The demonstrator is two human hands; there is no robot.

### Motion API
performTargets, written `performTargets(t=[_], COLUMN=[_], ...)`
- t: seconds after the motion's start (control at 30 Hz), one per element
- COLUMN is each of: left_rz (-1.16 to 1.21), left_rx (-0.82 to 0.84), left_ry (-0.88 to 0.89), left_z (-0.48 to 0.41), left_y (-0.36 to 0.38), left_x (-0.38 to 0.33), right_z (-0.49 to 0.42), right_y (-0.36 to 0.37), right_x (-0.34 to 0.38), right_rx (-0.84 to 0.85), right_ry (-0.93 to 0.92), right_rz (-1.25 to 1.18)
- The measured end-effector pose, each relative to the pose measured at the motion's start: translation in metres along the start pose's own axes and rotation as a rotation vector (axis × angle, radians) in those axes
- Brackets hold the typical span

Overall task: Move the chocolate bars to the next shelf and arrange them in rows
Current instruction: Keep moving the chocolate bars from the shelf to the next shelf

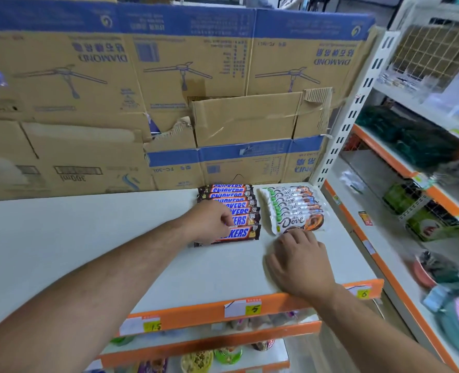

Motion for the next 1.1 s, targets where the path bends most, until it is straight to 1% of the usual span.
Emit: performTargets(t=[0.13,0.2,0.37,0.57,0.7,0.8,1.0,1.1], left_rz=[-0.199,-0.300,-0.412,-0.440,-0.499,-0.519,-0.344,-0.278], left_rx=[-0.152,-0.191,-0.220,-0.231,-0.213,-0.215,-0.336,-0.293], left_ry=[0.046,0.086,0.158,0.152,0.125,0.077,-0.105,-0.253], left_z=[0.000,0.002,0.007,0.003,0.006,0.015,0.062,0.091], left_y=[-0.003,0.001,0.015,0.018,0.022,0.023,0.020,0.024], left_x=[0.001,0.001,0.005,0.007,0.005,0.002,0.016,0.035], right_z=[0.001,0.001,-0.001,0.000,0.000,0.001,0.003,0.004], right_y=[0.000,0.000,-0.001,-0.002,-0.003,-0.004,-0.006,-0.006], right_x=[0.002,0.002,0.002,0.002,0.002,0.003,0.005,0.006], right_rx=[0.002,0.000,-0.005,-0.017,-0.022,-0.022,0.010,0.043], right_ry=[0.022,0.037,0.049,0.050,0.047,0.024,-0.012,-0.014], right_rz=[0.011,0.020,0.020,0.020,0.021,0.024,0.017,0.001])
Point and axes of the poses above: each hand's wrist, its own z-axis away from the middle knuckle, its own y-axis out of the palm, x = y × z, the point moved 7 cm from there along -z, towards the middle knuckle, and after that the axes turned 11 degrees about x, right-handed, at the moved point
